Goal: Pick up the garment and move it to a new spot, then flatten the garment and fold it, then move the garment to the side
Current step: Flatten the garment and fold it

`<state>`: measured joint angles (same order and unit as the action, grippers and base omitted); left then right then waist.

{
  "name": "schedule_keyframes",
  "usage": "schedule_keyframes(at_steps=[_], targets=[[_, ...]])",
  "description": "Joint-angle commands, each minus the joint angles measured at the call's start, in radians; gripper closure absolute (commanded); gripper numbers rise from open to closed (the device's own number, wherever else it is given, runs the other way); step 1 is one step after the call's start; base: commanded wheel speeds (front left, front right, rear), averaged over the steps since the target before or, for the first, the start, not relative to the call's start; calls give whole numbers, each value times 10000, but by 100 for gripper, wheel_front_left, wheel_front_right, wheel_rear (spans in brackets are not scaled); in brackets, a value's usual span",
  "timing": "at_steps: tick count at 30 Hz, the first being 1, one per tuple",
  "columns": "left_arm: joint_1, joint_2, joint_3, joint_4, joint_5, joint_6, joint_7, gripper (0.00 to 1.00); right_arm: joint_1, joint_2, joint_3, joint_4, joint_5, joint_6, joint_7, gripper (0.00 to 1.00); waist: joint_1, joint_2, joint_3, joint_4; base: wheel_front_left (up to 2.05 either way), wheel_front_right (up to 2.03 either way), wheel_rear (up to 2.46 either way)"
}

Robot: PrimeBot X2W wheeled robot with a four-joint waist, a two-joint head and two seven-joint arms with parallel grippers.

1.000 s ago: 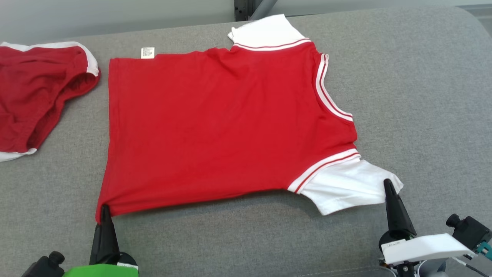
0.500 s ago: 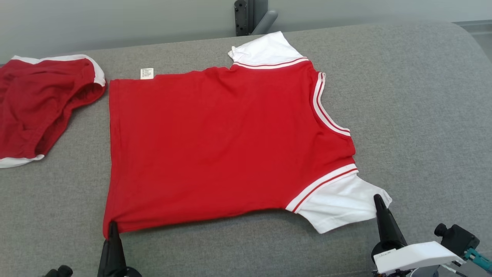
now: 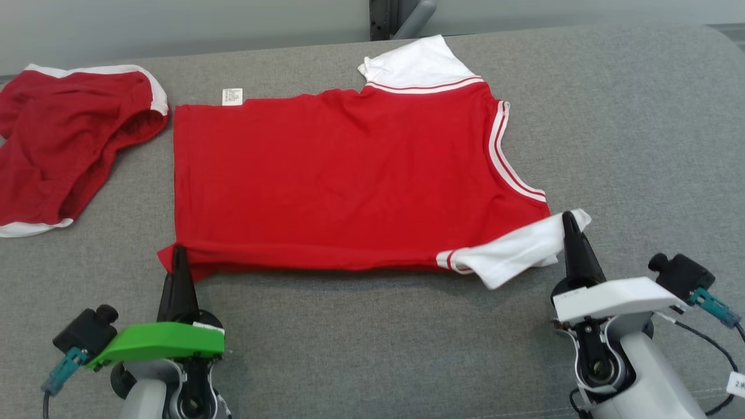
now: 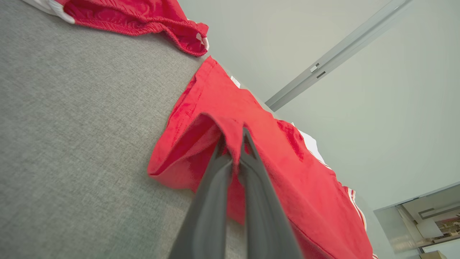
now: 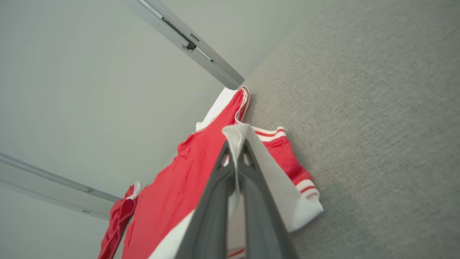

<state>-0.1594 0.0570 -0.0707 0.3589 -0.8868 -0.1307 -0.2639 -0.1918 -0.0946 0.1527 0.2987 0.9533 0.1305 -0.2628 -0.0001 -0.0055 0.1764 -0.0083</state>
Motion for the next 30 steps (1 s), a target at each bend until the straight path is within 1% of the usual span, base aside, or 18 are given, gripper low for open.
schedule_keyframes(at_steps=[1, 9, 18, 19, 20, 21, 22, 26, 30], targets=[[-418, 58, 72, 306, -33, 12, -5, 100, -409, 45, -54, 242, -168, 4, -30, 100, 1, 55, 215, 58, 0, 0, 0], [-2172, 18, 147, 2029, 355, 10, -5, 100, -2306, 323, -361, 1876, -800, 2, -30, 100, 1, 55, 762, 136, 0, 0, 0], [-3176, -5, 7, 3089, 710, 10, -5, 100, -3599, 425, -458, 2954, -1342, 4, -30, 100, 1, 55, 1114, 211, 0, 0, 0], [-3252, -6, 15, 3184, 744, 12, -5, 86, -3697, 429, -464, 3015, -1359, 4, -30, 96, 1, 55, 1132, 216, 0, 0, 0], [-3387, -8, 52, 3315, 890, 10, -5, 51, -3850, 435, -392, 3044, -1265, 4, -30, 47, 1, 55, 1156, 229, 0, 0, 0], [-3419, -8, 48, 3313, 977, 10, -5, 8, -3923, 432, -389, 2985, -1249, 4, -30, 0, 1, 55, 1159, 231, 0, 0, 0], [-3413, -11, 62, 3300, 1016, 12, -5, 0, -3948, 430, -344, 2974, -1233, 4, -30, 0, 1, 55, 1152, 235, 0, 0, 0], [-3165, -26, 137, 2974, 1051, 12, -5, 0, -4012, 432, -229, 2925, -1410, 4, -30, 0, 1, 55, 1074, 263, 0, 0, 0], [-2672, -39, 185, 2459, 1094, 10, -5, 0, -3949, 430, -331, 2643, -1787, 4, -30, 0, 1, 55, 942, 316, 0, 0, 0]])
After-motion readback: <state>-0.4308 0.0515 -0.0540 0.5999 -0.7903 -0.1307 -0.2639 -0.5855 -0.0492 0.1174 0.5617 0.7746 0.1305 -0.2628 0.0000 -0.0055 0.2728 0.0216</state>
